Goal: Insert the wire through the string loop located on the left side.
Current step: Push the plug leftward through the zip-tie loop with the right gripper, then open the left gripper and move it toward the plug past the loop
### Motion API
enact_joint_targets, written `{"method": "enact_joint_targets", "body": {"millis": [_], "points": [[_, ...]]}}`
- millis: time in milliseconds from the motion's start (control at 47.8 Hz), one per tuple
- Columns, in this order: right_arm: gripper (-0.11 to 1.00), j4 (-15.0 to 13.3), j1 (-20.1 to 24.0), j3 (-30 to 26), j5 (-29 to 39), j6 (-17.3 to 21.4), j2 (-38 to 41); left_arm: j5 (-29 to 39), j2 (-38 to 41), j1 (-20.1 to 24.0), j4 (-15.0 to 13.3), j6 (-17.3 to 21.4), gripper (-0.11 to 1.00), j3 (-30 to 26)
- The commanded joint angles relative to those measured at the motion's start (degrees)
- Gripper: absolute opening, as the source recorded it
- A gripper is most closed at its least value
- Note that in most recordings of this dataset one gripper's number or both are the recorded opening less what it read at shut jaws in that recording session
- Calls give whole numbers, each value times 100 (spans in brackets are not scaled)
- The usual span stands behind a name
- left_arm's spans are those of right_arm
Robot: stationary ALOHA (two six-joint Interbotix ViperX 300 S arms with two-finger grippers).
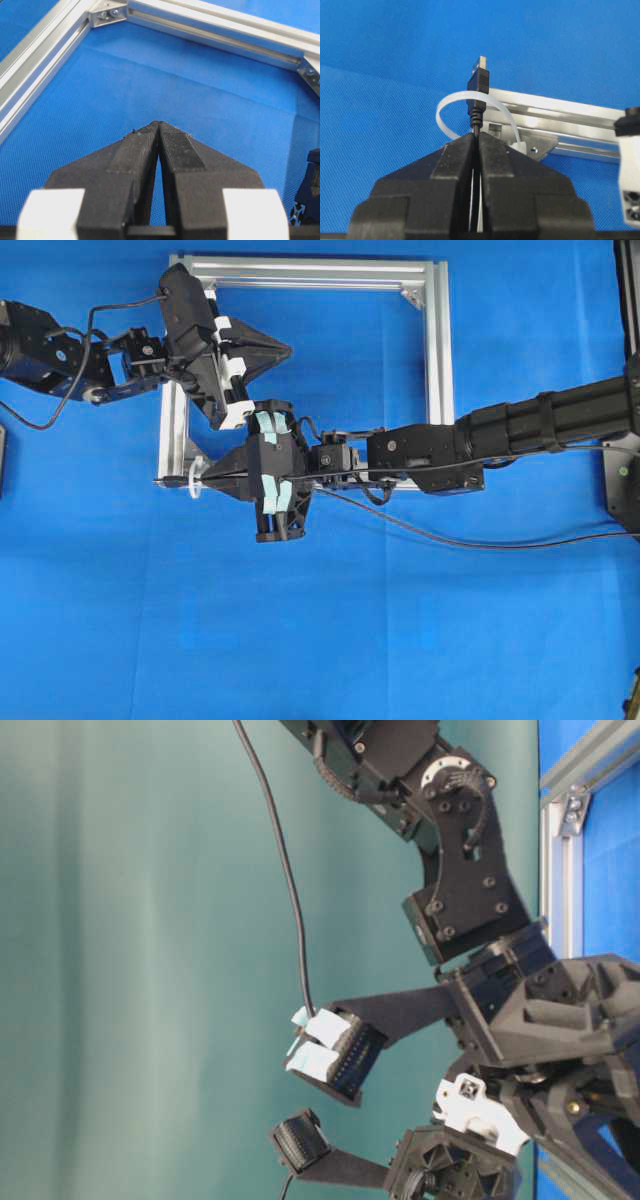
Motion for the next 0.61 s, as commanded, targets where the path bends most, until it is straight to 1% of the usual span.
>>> {"method": "enact_joint_targets", "body": {"millis": [0,126,251,586], "points": [[0,9,18,-141,-97,-18,-141,-9,-176,18,9,26,0,-9],[0,9,18,-132,-79,-18,-149,-9,-325,114,9,26,0,229],[0,9,18,-123,-79,-18,-149,-9,-659,167,9,26,0,580],[0,9,18,-123,-70,-18,-149,0,-1951,167,18,26,0,1898]]}}
